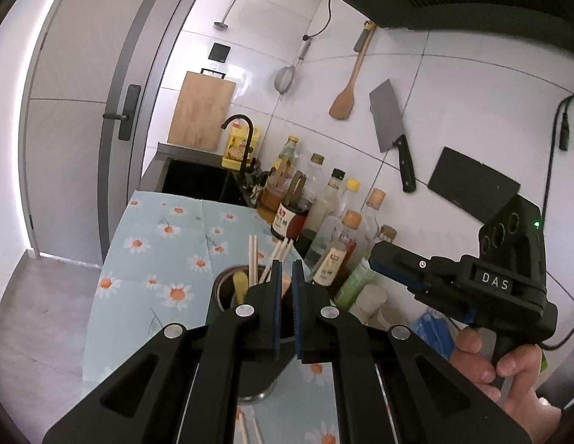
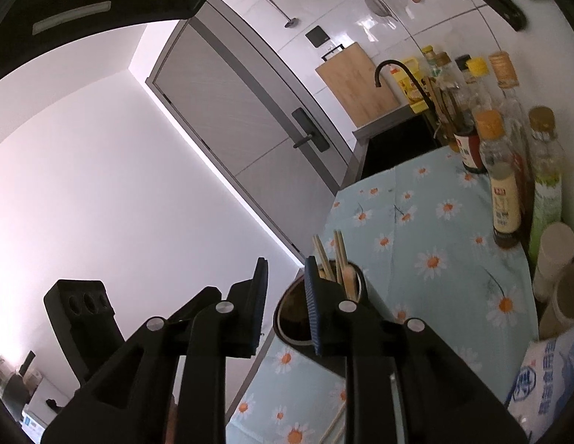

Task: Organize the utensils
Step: 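Open both grippers and withdraw them from the black holder, then lower the left gripper onto a loose chopstick beside the holder and close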

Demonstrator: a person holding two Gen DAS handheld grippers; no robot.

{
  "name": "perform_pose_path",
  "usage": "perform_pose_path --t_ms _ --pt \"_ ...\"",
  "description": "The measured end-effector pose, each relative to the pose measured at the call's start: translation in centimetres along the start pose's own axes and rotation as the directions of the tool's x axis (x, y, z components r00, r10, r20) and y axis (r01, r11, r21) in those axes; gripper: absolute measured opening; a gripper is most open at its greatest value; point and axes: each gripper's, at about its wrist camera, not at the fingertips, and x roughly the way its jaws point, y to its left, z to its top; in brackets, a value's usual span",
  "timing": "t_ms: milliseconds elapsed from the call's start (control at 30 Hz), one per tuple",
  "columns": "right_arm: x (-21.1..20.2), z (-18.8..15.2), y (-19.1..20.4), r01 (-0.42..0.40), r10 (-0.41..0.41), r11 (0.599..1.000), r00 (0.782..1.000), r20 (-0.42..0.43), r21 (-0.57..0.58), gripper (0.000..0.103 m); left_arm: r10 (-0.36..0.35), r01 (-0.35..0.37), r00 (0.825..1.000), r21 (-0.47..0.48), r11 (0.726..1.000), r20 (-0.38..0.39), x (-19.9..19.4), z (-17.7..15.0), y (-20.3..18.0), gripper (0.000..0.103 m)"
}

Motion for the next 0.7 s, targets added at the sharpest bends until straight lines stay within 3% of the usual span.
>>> perform_pose_path --t_ms 33,67,100,400,600,700 --pt "-0.2 -0.4 0.0 0.002 -0.002 1.0 1.0 -0.004 0.003 0.022 0.003 -0.003 1.0 0.006 1.0 -0.008 -0.3 -0.3 -0.2 0.006" --pt "-0.4 -0.7 0.0 0.004 -0.004 1.0 1.0 -0.009 0.005 0.022 0.004 -0.004 1.0 0.01 1.0 -0.016 -0.5 -0.5 -0.3 0.017" --pt "-0.7 -1.1 0.0 0.007 -0.007 1.0 1.0 -0.016 0.008 0.022 0.004 -0.003 1.0 0.014 1.0 -0.022 -0.7 -0.8 -0.4 0.022" --pt "-2.6 -4.6 -0.5 0.012 -0.011 1.0 0.997 -0.074 0.02 0.027 0.019 -0.014 0.99 0.033 0.999 -0.143 -1.8 -3.9 -1.0 0.023" --pt "-2.7 -6.9 -1.8 0.015 -0.008 0.998 0.991 -0.131 0.054 0.03 0.031 -0.025 0.96 0.025 0.999 -0.278 -0.8 -6.7 -0.8 0.023" --pt "-2.8 -7.7 -2.5 0.017 -0.006 0.997 0.988 -0.152 0.073 0.033 0.047 -0.04 0.935 0.026 0.999 -0.351 0.0 -8.2 -0.6 0.023"
